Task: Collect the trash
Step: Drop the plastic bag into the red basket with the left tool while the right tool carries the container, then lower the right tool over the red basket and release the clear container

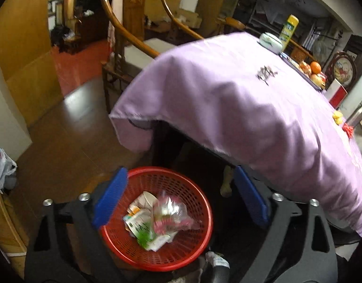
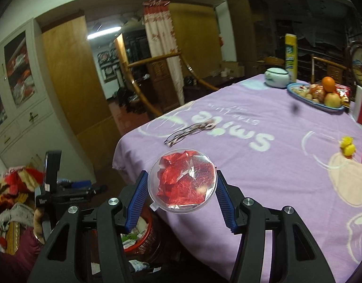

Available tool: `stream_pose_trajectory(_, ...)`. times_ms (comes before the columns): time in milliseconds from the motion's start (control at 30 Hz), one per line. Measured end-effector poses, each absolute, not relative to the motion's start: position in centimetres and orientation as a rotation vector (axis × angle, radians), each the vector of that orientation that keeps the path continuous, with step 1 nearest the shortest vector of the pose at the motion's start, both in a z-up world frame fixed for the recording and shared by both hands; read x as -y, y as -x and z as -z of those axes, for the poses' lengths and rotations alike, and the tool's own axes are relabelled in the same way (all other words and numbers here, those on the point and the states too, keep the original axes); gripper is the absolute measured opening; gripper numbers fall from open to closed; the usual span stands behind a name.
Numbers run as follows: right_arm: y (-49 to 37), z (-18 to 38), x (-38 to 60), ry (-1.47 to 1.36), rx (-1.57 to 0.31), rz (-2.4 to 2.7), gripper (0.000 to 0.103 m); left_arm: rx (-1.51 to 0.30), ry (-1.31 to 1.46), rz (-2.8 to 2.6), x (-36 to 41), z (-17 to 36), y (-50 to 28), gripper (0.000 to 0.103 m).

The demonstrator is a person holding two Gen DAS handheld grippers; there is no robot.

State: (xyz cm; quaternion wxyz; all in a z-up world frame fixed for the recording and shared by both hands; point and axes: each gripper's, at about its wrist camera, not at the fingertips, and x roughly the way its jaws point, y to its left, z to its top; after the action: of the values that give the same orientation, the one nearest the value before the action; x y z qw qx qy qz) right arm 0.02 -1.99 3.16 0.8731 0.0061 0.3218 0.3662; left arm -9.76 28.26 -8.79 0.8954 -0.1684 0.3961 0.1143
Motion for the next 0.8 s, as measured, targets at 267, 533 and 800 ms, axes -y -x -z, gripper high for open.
stream_pose_trajectory(267,0.7,-1.4,-2.5,0.030,-0.764,-0.889,0.056,-0.771,0.360,-0.347,-30.9,8.3,10.7,0.094)
stream_pose_trajectory(533,2.5,0.6,-11.8,0.156,-0.861,-1.102,0.057,-0.724,0.391,-0.453,-34.1,7.9,12.6,0.096)
stream_pose_trajectory(800,2.9,1.2,-17.1,0.195,-0.895,-1.218,0.071,-0.715,0.402,-0.498,-35.9,8.3,13.5,0.096)
